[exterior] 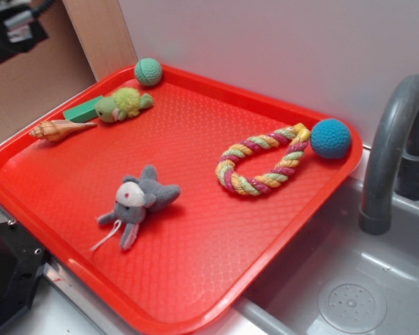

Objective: Grab the black box.

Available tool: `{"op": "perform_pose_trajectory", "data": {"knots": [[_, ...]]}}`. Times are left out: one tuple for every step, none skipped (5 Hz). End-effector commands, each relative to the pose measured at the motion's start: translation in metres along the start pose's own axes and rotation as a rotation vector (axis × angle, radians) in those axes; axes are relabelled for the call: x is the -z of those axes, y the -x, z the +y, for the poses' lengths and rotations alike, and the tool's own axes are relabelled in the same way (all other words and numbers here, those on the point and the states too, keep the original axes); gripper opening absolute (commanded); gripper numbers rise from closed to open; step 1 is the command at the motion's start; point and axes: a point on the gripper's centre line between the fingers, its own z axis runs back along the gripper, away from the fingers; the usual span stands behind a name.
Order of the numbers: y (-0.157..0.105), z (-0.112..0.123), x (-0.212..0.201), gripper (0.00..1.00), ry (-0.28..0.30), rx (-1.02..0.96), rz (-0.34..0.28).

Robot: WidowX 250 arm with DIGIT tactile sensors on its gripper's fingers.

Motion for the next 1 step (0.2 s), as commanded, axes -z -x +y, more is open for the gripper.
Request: {"op": "perform_pose_trajectory", "data": {"knots": [[0.0336, -0.0195, -0.0083, 0.00, 0.018, 0.034, 0.008]]}}
